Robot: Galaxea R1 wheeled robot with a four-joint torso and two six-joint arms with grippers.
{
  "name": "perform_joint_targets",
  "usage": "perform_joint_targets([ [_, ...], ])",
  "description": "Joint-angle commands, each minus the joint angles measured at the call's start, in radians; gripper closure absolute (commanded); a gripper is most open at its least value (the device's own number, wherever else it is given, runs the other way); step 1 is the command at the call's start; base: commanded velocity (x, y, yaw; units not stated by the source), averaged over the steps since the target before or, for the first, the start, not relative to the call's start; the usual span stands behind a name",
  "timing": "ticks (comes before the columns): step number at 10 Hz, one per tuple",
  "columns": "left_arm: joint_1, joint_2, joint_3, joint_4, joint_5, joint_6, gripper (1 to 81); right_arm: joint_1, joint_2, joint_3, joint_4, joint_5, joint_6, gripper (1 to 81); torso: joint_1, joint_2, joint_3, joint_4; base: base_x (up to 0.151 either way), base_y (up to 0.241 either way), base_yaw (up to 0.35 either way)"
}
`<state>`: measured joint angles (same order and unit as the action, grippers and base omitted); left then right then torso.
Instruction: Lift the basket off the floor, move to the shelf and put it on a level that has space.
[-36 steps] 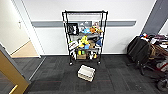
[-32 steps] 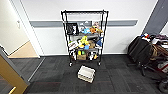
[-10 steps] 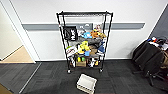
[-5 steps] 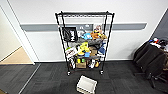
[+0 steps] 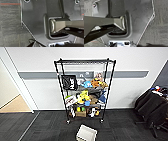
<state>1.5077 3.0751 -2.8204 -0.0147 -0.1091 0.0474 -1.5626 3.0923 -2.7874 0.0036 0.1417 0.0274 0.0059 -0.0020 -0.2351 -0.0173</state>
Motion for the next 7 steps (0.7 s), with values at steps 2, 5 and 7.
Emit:
perform_joint_targets([
  [2,-0.014,0.001,0.001,0.009,0.065,0.002,1.0,0.006,0.005,0.0,-0.004,-0.062,0.003,1.0,0.0,0.0,0.0,0.0,0.099,0.0,0.0],
  [5,-0.013,0.002,0.001,0.009,0.065,0.002,1.0,0.006,0.005,-0.001,-0.004,-0.062,0.003,1.0,0.0,0.0,0.0,0.0,0.1,0.0,0.0],
  [7,-0.014,0.001,0.001,0.009,0.065,0.002,1.0,0.006,0.005,0.002,-0.004,-0.062,0.003,1.0,0.0,0.0,0.0,0.0,0.1,0.0,0.0],
])
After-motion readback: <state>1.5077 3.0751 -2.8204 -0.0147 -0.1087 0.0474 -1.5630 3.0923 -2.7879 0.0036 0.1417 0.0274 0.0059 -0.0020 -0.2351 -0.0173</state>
